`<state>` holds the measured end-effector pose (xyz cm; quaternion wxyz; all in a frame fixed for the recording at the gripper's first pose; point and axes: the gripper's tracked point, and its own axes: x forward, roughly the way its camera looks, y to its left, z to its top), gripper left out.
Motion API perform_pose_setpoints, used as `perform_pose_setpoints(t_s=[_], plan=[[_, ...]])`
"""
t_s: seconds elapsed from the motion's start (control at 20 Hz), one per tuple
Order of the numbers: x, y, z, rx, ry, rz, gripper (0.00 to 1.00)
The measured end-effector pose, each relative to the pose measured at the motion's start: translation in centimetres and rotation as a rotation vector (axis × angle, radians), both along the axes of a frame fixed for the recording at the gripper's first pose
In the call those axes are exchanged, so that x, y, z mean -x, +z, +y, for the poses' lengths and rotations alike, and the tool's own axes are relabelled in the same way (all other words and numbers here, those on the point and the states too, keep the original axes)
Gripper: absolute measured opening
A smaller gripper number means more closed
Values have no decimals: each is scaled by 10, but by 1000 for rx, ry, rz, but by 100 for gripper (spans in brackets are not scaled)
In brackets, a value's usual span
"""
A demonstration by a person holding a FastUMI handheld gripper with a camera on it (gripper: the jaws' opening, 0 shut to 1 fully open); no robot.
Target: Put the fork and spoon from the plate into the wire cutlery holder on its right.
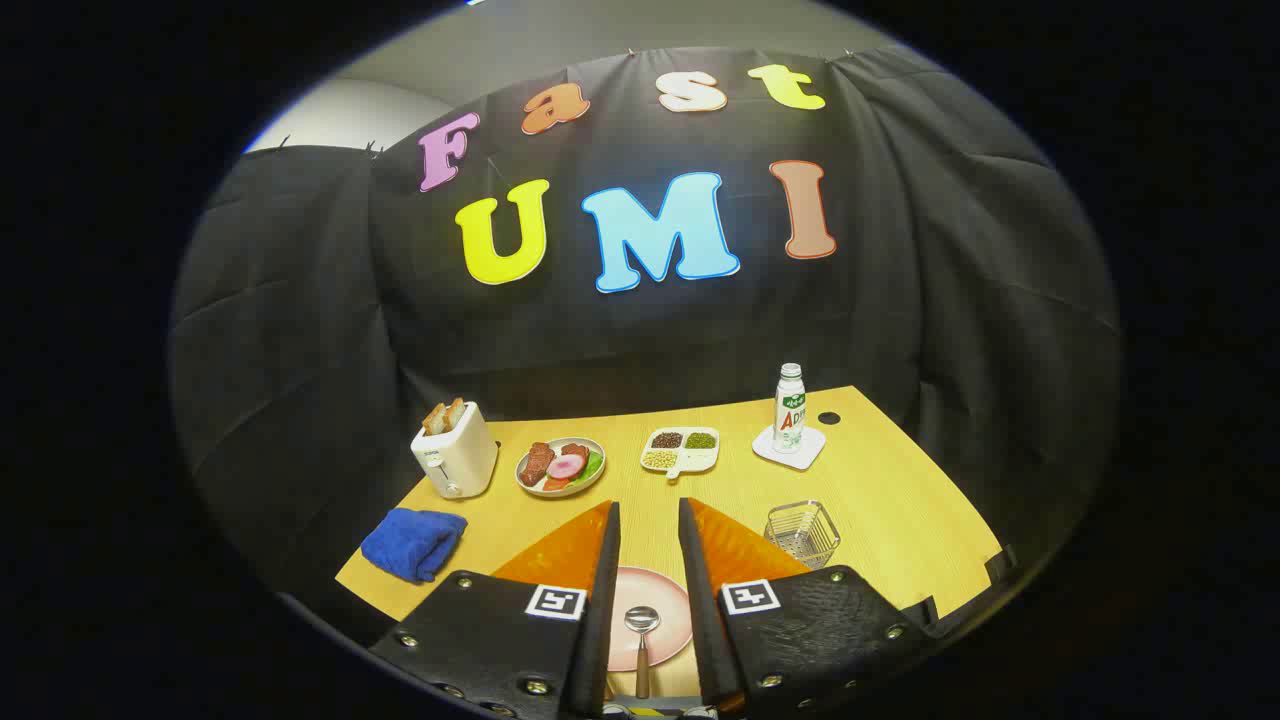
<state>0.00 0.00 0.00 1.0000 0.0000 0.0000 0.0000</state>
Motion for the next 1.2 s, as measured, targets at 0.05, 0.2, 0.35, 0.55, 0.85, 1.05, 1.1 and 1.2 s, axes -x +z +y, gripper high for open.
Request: perform_pose_setpoints(t_s=[0.05, 0.2, 0.35, 0.55, 0.85, 1.05, 1.1, 1.2], plan=[[0, 0, 0, 0, 0, 1, 35], [0, 0, -1, 0, 1, 1, 35], [-2, -1, -2, 0, 3, 7, 35], [-5, -5, -1, 0, 6, 16, 35], [-11, -17, -1, 6, 9, 41, 35], [-17, -45, 1, 26, 22, 111, 35], [-19, -54, 1, 31, 26, 134, 35], [-22, -71, 2, 40, 37, 177, 35]])
